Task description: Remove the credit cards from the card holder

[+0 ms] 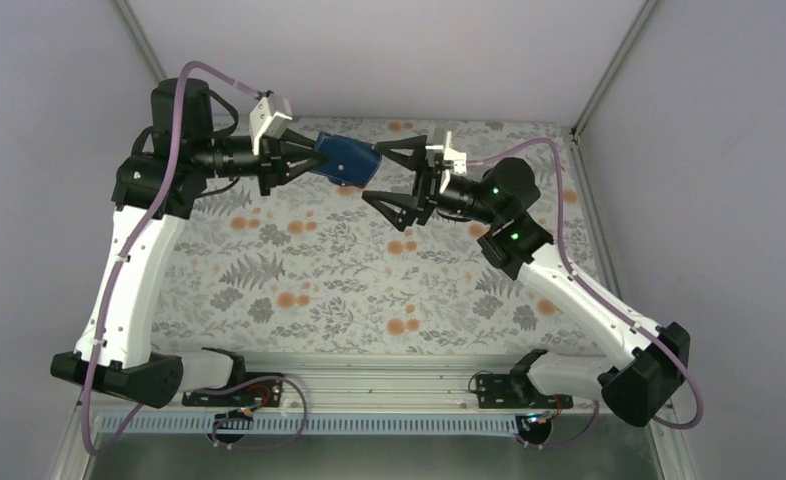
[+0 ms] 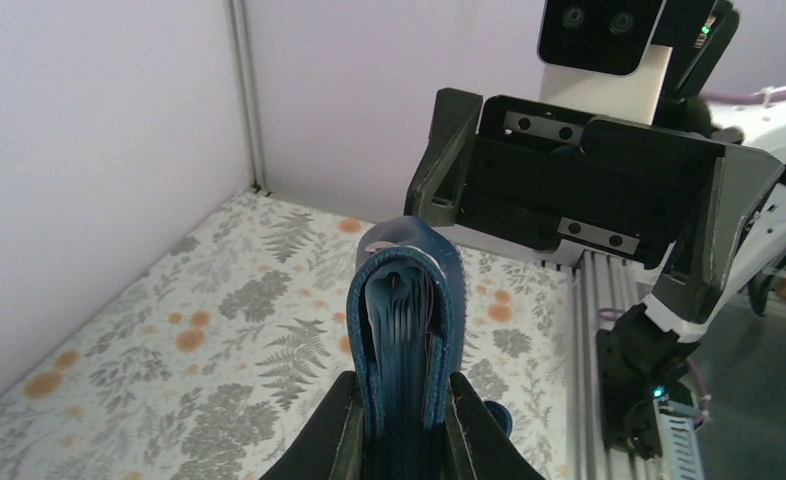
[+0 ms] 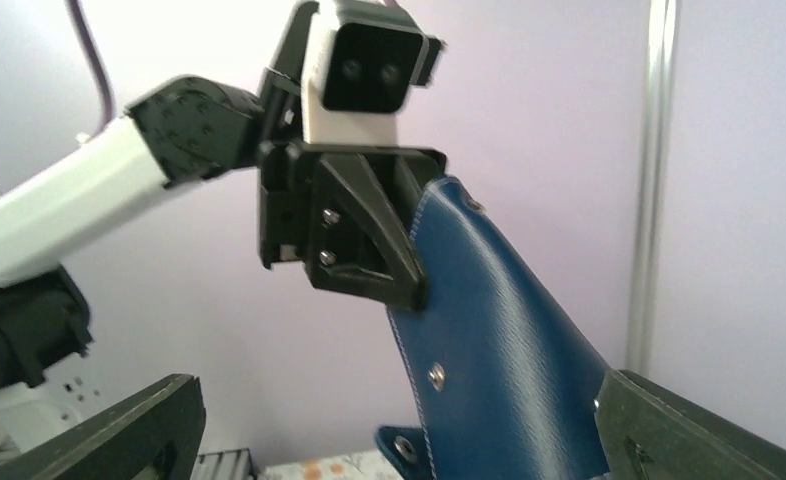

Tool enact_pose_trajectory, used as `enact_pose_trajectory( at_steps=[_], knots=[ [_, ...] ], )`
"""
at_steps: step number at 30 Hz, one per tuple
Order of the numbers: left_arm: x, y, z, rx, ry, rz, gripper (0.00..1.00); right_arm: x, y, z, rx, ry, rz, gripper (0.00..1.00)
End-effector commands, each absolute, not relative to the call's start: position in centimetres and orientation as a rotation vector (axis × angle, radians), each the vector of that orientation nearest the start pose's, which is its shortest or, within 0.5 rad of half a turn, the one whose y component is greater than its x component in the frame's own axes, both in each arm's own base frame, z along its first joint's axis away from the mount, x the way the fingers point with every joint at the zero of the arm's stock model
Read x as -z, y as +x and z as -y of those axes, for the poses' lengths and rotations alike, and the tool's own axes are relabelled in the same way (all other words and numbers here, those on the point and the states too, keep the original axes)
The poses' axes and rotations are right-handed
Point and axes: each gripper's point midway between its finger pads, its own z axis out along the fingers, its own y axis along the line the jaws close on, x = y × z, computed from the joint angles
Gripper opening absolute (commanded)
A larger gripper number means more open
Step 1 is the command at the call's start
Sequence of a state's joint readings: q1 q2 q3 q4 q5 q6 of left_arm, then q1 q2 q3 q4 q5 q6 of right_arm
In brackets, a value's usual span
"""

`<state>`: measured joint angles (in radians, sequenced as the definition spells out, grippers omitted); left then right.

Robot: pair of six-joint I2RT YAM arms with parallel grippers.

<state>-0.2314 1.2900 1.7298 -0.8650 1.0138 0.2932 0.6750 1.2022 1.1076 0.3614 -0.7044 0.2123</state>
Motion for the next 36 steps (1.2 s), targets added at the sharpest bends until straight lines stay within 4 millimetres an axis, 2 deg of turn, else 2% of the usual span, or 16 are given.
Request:
enact_pose_trajectory(
  at_steps=[1,6,13,18,20,21,24,25,30,34,36],
  knots=[
    [-49.0,21.9,21.7,1.091,1.136,-1.428,0.02,-45.1,20.4,-32.9,-1.349,-0.972,-1.095,0.98],
    [-49.5,21.2,21.7,1.098,1.164,-1.398,0.02,-43.1,22.5,-33.6,-1.311,-0.935,-1.19,0.99],
    [-49.5,20.1,21.3,1.047,1.202,-1.372,0.02,-43.1,25.5,-32.7,-1.245,-0.916,-1.243,0.99],
    [-49.8,20.0,21.3,1.033,1.207,-1.361,0.02,-42.1,25.8,-33.2,-1.259,-0.948,-1.27,0.99],
    [-49.7,20.2,21.3,1.031,1.205,-1.365,0.02,-41.9,24.9,-33.4,-1.294,-0.997,-1.25,0.98],
    [-49.6,20.3,21.3,1.033,1.204,-1.368,0.02,-41.9,24.3,-33.4,-1.309,-1.023,-1.233,0.94],
    [-49.1,20.6,21.4,1.034,1.198,-1.384,0.02,-42.2,22.9,-33.2,-1.325,-1.086,-1.179,0.68],
    [-48.8,20.8,21.4,1.032,1.194,-1.393,0.02,-42.4,22.5,-33.1,-1.323,-1.101,-1.165,0.64],
    [-48.3,21.5,21.4,1.027,1.185,-1.411,0.02,-43.1,21.1,-32.8,-1.312,-1.16,-1.117,0.54],
    [-48.1,21.8,21.5,1.031,1.184,-1.417,0.02,-43.3,21.0,-32.9,-1.312,-1.175,-1.117,0.56],
    [-47.9,21.8,21.6,1.039,1.185,-1.421,0.02,-43.6,20.9,-33.0,-1.317,-1.183,-1.107,0.45]
  ],
)
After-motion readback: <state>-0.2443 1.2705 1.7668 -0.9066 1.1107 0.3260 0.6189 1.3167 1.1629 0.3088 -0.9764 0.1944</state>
